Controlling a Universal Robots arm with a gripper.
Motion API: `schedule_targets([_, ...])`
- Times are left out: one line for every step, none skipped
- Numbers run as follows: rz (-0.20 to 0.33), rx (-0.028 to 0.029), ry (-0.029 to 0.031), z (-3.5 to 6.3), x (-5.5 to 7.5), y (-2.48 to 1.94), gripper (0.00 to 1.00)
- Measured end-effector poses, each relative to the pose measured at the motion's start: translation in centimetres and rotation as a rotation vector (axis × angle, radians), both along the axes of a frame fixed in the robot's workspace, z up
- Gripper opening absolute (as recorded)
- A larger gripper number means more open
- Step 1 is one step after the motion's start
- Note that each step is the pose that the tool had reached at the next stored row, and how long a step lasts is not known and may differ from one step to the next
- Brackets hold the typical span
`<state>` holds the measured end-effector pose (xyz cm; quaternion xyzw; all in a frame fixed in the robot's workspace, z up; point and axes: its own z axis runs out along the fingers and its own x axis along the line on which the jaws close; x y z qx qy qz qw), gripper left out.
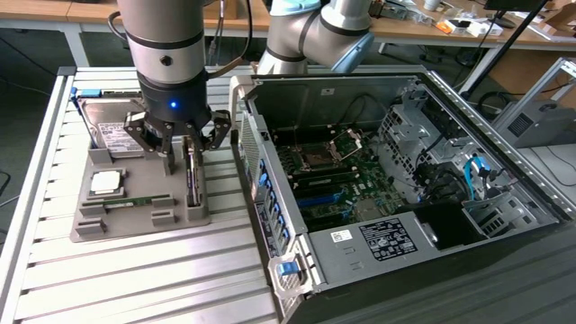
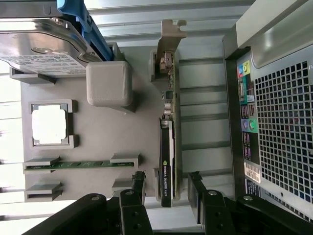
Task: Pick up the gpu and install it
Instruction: 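Pick up the gpu and move the gpu toward the slot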
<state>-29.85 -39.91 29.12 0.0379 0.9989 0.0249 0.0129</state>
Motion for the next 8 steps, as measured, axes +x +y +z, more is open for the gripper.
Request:
schedule_targets([0.000,0.0000,0.0000,-0.02,0.00,0.00,0.48])
schedule_targets([0.000,0.0001,-0.0001,-0.04,0.00,0.00,0.48])
schedule_targets([0.000,0.0001,-0.0001,-0.06,0.00,0.00,0.48])
schedule_targets([0.000,0.0000,-0.0001,-0.09,0.00,0.00,0.48])
schedule_targets([0.000,0.0000,0.0000,-0.13,0.00,0.00,0.48])
schedule_targets([0.000,0.0001,0.0000,-0.17,0.00,0.00,0.48])
schedule_targets([0.000,0.0000,-0.0001,-0.20,0.00,0.00,0.48])
schedule_targets([0.000,0.0000,-0.0001,-0.24,0.00,0.00,0.48])
